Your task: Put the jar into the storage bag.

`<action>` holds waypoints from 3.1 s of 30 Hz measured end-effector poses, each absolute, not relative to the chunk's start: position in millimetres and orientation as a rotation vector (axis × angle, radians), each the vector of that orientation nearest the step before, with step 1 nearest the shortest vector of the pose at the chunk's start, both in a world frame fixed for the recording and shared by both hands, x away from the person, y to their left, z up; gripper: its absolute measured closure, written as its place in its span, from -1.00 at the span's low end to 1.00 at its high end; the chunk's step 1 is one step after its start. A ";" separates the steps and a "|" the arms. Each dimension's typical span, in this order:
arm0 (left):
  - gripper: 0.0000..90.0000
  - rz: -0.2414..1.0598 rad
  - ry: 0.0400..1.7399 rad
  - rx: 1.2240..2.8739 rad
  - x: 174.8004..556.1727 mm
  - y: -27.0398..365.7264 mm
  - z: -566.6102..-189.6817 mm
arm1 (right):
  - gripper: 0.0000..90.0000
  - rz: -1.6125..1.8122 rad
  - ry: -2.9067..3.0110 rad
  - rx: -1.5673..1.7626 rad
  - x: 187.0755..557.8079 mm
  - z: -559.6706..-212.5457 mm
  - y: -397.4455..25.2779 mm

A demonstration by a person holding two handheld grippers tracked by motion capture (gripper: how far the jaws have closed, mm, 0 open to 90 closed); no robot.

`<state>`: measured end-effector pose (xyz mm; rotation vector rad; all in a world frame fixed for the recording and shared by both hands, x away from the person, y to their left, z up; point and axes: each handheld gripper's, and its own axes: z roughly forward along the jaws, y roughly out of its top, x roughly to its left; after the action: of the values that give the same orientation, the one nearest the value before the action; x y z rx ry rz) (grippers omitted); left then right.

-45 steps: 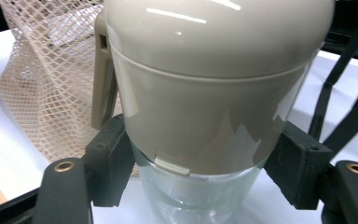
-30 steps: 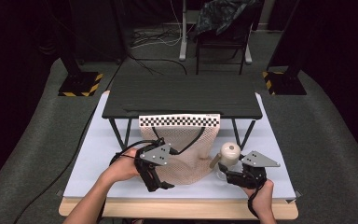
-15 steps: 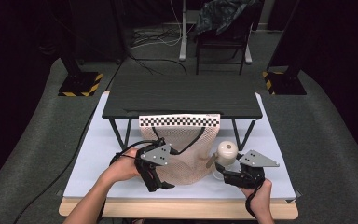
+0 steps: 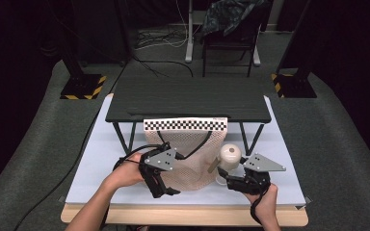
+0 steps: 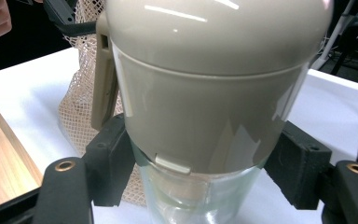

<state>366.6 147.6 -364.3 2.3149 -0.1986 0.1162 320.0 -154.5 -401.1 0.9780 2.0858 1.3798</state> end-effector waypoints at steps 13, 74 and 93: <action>-1.00 0.116 -0.203 2.308 366.1 148.1 -363.6 | -0.35 1.386 2.092 0.985 323.9 -397.4 -148.8; -1.00 0.152 -0.212 2.340 364.5 142.8 -365.8 | -0.35 1.406 2.122 0.954 331.9 -339.2 -116.7; -1.00 0.156 -0.219 2.340 364.0 143.2 -365.4 | -0.35 1.439 2.135 0.928 340.4 -317.8 -97.8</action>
<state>364.0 143.2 -365.4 2.3404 -0.2192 0.1562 340.4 -97.8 -317.8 0.9276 2.1353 1.4395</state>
